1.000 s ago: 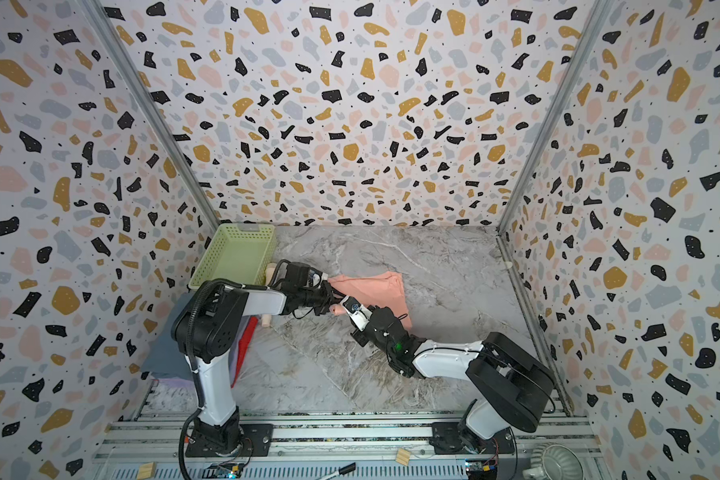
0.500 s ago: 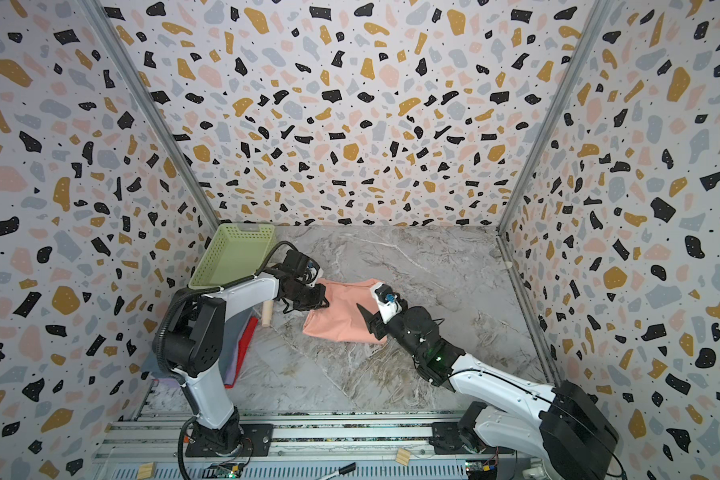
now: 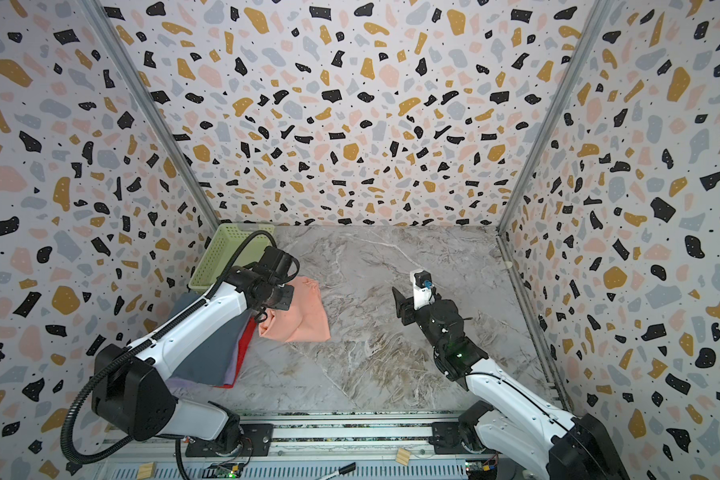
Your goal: Fold and stack the t-shirts
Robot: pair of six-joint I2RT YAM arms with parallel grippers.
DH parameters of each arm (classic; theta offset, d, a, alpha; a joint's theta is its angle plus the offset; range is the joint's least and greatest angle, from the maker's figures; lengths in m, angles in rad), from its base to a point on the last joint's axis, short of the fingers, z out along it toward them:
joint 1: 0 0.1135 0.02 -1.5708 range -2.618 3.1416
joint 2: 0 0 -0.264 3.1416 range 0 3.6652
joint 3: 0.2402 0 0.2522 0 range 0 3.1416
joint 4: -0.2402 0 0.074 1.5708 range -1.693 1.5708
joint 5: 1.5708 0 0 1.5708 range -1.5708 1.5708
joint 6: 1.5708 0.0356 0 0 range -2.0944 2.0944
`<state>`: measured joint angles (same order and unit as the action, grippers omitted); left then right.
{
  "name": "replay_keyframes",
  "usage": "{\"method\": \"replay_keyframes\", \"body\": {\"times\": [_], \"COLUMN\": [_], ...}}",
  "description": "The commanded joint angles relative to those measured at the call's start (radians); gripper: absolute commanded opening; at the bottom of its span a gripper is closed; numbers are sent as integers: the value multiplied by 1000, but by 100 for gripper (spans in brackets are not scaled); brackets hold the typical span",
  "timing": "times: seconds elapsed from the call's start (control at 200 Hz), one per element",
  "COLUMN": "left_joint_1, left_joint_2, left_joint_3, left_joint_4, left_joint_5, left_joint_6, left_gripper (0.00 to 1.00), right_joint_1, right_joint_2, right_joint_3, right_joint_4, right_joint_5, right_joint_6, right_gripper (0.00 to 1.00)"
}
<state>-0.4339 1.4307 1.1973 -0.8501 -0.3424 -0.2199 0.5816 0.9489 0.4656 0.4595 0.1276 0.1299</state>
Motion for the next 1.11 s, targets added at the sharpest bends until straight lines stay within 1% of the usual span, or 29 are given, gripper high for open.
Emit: {"method": "replay_keyframes", "body": {"times": [0.0, 0.12, 0.165, 0.215, 0.265, 0.325, 0.421, 0.506, 0.626, 0.766, 0.876, 0.951, 1.016, 1.056, 1.101], "left_joint_1": [-11, -14, -14, -14, -14, -14, -14, -14, -14, -14, -14, -14, -9, 3, 15], "left_joint_2": [-66, -143, -167, -189, -208, -224, -255, -280, -291, -297, -289, -285, -285, -283, -280], "left_joint_3": [-5, 31, 50, 67, 82, 96, 99, 132, 209, 292, 331, 353, 352, 351, 339], "left_joint_4": [-115, -139, -155, -168, -180, -192, -192, -218, -274, -326, -349, -360, -362, -365, -366], "left_joint_5": [-140, -146, -164, -175, -181, -210, -204, -234, -267, -271, -212, -199, -238, -270, -318], "left_joint_6": [29, 81, 94, 113, 132, 136, 156, 166, 168, 168, 164, 159, 146, 124, 78], "left_gripper": [0, 0, 0, 4, 6, 5, 5, 5, 5, 8, 10, 10, 11, 8, 8], "right_joint_1": [-15, -22, -23, -24, -23, -27, -27, -29, -35, -37, -42, -43, -46, -46, -48], "right_joint_2": [-1, 31, 43, 51, 61, 71, 87, 91, 106, 127, 146, 159, 168, 174, 181], "right_joint_3": [38, 59, 69, 75, 83, 92, 102, 104, 111, 120, 122, 118, 116, 116, 115], "right_joint_4": [-31, -46, -52, -52, -53, -58, -61, -59, -59, -59, -45, -27, -9, -2, 2], "right_joint_5": [5, -1, -3, -3, -3, -3, -1, 3, 0, 0, 2, 6, -5, -12, -20], "right_joint_6": [20, 25, 25, 25, 21, 19, 16, 16, 16, 20, 19, 21, 24, 25, 27], "right_gripper": [65, 65, 65, 65, 65, 65, 65, 65, 65, 65, 65, 65, 65, 65, 65]}}
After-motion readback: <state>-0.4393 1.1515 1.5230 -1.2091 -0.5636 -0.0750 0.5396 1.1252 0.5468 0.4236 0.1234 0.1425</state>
